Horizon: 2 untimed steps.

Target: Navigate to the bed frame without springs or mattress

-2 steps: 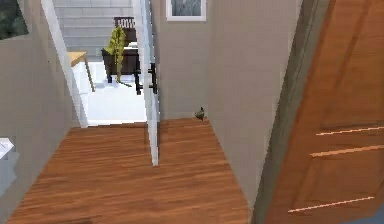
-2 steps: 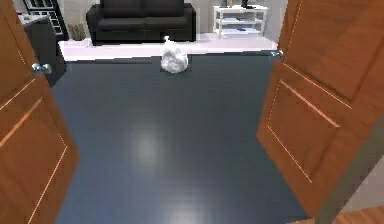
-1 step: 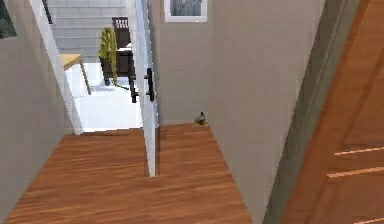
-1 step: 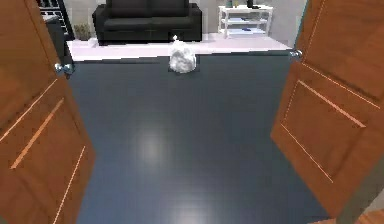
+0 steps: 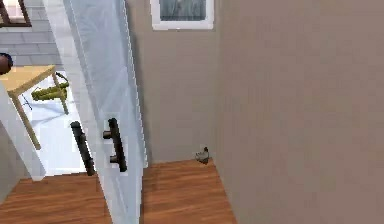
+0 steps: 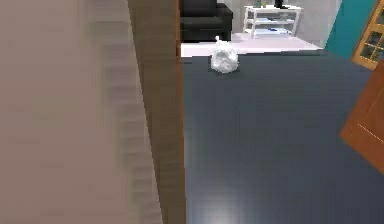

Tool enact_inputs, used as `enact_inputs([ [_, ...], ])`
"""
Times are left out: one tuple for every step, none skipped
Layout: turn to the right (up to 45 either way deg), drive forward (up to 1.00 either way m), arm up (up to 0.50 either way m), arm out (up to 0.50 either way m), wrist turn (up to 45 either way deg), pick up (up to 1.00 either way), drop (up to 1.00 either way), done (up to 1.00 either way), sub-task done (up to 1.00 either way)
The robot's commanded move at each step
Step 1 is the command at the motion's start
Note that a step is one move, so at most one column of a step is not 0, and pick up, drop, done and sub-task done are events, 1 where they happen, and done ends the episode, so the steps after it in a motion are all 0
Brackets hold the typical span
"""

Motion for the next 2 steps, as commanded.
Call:
enact_inputs([
  [-45.0, 0.00, 0.00, 0.00, 0.0, 0.00, 0.00, 0.00, 0.00],
  [-24.0, 0.00, 0.00, 0.00, 0.0, 0.00, 0.00, 0.00, 0.00],
])
